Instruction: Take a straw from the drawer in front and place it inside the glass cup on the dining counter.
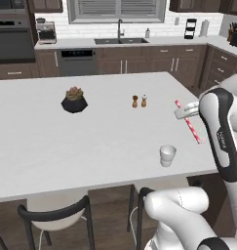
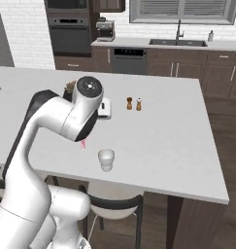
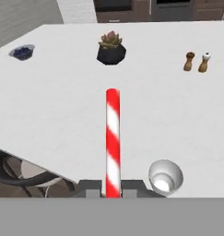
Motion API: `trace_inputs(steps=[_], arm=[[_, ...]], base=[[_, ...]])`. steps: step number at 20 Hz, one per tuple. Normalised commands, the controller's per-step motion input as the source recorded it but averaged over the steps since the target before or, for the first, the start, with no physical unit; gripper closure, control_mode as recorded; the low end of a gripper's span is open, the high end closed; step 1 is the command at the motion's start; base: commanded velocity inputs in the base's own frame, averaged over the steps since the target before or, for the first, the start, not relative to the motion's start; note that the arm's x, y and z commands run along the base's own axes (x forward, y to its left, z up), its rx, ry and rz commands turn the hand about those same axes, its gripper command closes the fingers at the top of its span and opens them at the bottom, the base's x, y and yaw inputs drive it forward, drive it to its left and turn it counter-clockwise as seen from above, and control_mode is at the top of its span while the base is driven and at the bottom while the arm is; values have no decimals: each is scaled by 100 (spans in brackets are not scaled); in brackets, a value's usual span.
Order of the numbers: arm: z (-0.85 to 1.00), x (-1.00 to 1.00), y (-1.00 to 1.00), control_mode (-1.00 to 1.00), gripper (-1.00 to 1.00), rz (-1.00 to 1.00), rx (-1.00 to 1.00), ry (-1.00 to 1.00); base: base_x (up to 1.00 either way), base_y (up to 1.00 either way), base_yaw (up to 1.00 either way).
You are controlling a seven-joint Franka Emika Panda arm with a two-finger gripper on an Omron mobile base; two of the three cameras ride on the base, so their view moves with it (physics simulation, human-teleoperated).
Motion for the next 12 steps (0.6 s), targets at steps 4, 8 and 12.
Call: trace_inputs(steps=[4,8,12], arm=[[-1,8,0,-100,100,13,18,-3],[-11,23,-15,-100,100,20,16,-5],[-1,29,-48,-100,100,29,16,-6]], base=[[0,0,0],[0,0,0],[0,0,0]])
